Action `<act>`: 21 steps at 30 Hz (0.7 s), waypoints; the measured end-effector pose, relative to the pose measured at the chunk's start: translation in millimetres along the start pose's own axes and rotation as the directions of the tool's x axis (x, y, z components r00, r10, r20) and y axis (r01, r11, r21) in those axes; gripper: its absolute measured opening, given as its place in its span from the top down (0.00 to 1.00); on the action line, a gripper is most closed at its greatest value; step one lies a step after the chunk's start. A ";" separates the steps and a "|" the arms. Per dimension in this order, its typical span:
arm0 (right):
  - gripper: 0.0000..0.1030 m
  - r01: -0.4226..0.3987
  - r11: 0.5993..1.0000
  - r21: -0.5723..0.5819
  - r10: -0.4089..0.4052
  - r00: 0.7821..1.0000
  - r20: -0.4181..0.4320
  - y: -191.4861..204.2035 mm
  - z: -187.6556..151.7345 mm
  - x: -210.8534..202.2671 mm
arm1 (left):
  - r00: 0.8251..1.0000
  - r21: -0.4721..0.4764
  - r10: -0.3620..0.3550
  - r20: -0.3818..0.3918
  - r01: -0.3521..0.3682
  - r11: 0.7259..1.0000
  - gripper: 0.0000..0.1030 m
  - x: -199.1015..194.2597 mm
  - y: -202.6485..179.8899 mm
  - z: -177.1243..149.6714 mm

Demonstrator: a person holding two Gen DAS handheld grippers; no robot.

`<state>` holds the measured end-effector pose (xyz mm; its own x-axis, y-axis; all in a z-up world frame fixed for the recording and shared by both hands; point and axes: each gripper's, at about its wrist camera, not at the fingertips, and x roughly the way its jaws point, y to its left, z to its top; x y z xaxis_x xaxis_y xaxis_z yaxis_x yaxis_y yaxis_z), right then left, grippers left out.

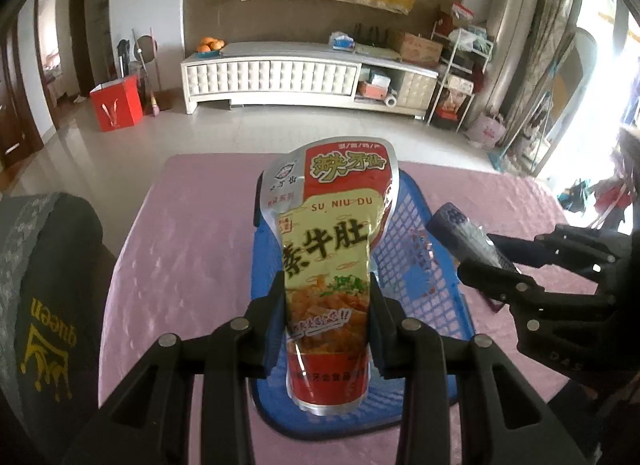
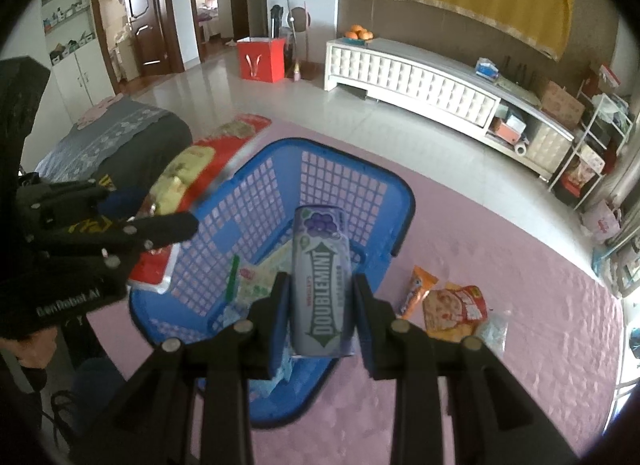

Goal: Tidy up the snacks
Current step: 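Drop the snack bag into the basket with the left gripper while the right carries gum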

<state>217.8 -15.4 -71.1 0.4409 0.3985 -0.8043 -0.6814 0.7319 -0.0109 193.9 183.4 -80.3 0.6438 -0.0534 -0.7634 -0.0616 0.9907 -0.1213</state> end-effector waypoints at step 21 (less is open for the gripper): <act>0.66 0.011 0.997 0.076 -0.009 1.000 -0.026 -29.1 1.4 24.0 | 0.996 0.071 0.022 -0.087 -0.016 0.997 0.28 78.2 -8.1 32.8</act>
<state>249.0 -26.3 -89.2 0.4318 0.3777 -0.8191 -0.6302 0.7760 0.0257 269.7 175.2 -118.1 0.5735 -0.0426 -0.8181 -0.0169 0.9978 -0.0638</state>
